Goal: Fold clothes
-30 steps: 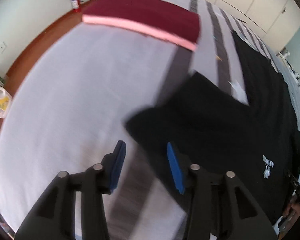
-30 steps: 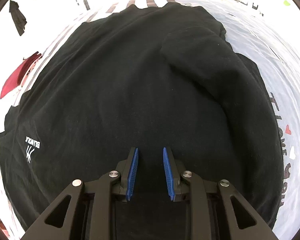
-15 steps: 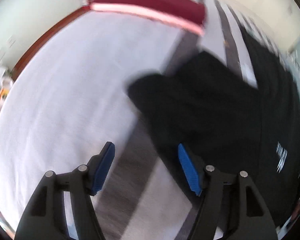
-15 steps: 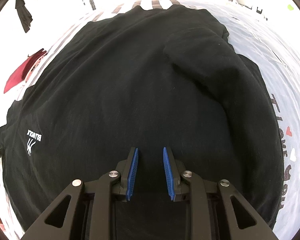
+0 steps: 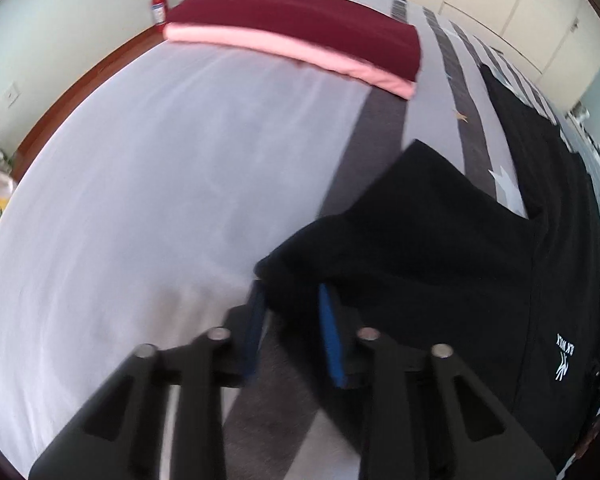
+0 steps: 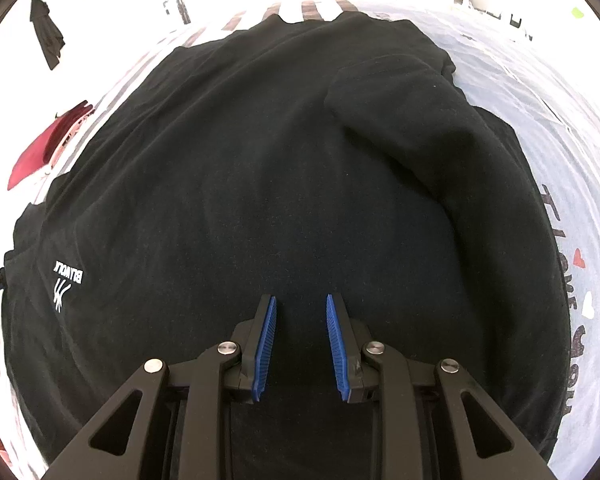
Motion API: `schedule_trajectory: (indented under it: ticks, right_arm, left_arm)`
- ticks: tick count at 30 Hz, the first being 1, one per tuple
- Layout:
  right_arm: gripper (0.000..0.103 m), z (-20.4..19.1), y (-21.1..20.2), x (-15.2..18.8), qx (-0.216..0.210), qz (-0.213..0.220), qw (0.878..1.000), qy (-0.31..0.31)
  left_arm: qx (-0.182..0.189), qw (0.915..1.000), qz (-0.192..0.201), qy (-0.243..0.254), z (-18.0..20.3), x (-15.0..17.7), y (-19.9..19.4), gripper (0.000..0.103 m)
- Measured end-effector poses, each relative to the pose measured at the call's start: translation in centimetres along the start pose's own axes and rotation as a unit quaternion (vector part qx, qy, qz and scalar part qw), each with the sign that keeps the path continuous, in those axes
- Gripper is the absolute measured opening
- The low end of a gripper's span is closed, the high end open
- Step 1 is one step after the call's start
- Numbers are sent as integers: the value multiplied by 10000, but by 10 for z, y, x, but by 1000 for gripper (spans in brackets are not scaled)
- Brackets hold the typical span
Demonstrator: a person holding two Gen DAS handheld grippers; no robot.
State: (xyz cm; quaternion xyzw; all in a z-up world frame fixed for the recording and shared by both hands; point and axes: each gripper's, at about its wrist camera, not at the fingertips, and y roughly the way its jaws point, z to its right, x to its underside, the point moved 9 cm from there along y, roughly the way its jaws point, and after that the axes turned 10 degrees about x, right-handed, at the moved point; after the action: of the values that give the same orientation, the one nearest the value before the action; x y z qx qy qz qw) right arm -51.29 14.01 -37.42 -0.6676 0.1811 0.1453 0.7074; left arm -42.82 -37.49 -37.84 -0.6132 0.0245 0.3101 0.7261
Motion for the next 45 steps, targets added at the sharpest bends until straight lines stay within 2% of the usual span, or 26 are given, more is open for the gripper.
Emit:
schedule_trajectory:
  ticks: [1,3,7,9,11,13,14,16,18,21,25,28,30,35,37,40,41,42,45]
  right_arm:
    - [24,0,-1,0,6,2,10000,-3]
    - [24,0,-1,0,14,9,10000,-6]
    - [24,0,-1,0,17,20,10000,-10]
    - [24,1,-1,0,-3,23,10000,4]
    - [24,1,-1,1,-30,25,10000,20]
    - [24,4,-2,2,-57,31,10000,9]
    - [24,5,-3,3,-69,35,10000,0]
    - [24,8,-5,4,-94,44,9999,-18]
    - [24,10,-6,5,-125,47,9999,-19]
    - [24,12,-9,5,-165,28,9999,-10]
    - [24,24,-15,6,-95,9,9999,-36]
    - [24,37,-20,7,12,8,10000,-74]
    - [24,46,-24,7,83,8,9999,-99]
    - [24,98,-35,7,330,-39,9992,242]
    - [24,114,-46,3,307,74,9987,395]
    - [24,136,-63,-8,385,366,9975,468]
    - [29,142,-66,-13,455,451,9969,449]
    - [39,148,-65,-19,542,511,9963,419]
    - [46,163,-54,-37,551,591,9953,535]
  left_arm:
    - [-23,10000,1,63,0,-5,0,10]
    - [-110,9999,17,41,-6,-13,-6,6]
    - [-324,9993,46,-163,-21,-13,-26,6]
    - [-640,9977,90,-206,-35,-16,-29,11]
    - [-995,9945,144,-300,-51,-22,-30,11]
    - [-1037,9926,159,-614,-65,-25,-33,11]
    - [-998,9926,190,-662,-66,-27,-35,11]
    - [-735,9959,329,-421,-48,-33,-40,11]
    - [-380,9983,434,-16,-14,-37,-43,11]
    - [265,9984,276,406,42,-36,-30,11]
    - [634,9937,-26,923,100,-42,20,11]
    - [468,9930,-267,1047,109,-45,55,17]
    - [244,9943,-348,982,100,-43,74,17]
    - [261,9990,-99,353,96,-48,58,17]
    - [367,9989,-39,281,102,-43,47,22]
    - [329,9984,-94,453,112,-26,39,24]
    - [315,9982,-150,481,113,-19,38,24]
    - [345,9980,-230,469,114,-9,37,24]
    - [269,9979,-383,448,117,12,38,24]
